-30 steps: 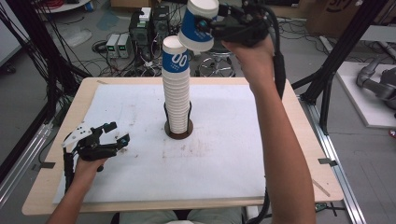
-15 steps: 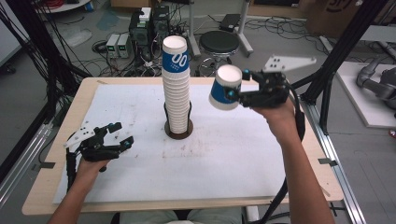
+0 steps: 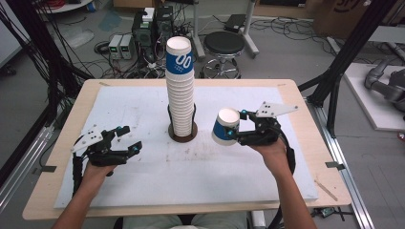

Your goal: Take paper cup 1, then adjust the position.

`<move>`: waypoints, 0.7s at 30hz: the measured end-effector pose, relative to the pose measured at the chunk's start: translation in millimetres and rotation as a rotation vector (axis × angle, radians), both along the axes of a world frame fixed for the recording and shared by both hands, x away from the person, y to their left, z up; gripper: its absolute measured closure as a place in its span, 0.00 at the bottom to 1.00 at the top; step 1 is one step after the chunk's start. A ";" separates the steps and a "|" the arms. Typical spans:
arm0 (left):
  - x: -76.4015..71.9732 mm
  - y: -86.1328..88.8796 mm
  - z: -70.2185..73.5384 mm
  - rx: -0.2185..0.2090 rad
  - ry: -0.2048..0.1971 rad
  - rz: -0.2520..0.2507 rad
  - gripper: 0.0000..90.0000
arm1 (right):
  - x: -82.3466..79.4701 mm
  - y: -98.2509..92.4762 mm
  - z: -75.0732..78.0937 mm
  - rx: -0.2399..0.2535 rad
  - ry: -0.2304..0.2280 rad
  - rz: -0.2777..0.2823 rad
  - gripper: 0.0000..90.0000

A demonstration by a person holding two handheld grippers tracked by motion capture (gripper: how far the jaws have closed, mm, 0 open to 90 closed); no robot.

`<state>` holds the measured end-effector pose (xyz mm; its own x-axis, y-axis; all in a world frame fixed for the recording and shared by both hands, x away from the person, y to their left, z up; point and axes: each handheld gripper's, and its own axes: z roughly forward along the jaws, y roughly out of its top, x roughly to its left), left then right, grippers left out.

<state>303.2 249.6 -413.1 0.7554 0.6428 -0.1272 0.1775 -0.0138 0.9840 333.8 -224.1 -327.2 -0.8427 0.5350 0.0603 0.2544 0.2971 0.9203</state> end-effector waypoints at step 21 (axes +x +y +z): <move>-1.7 -1.4 0.4 -0.006 -0.003 -0.022 0.18 | 4.0 18.1 -24.1 -0.001 0.015 0.032 0.33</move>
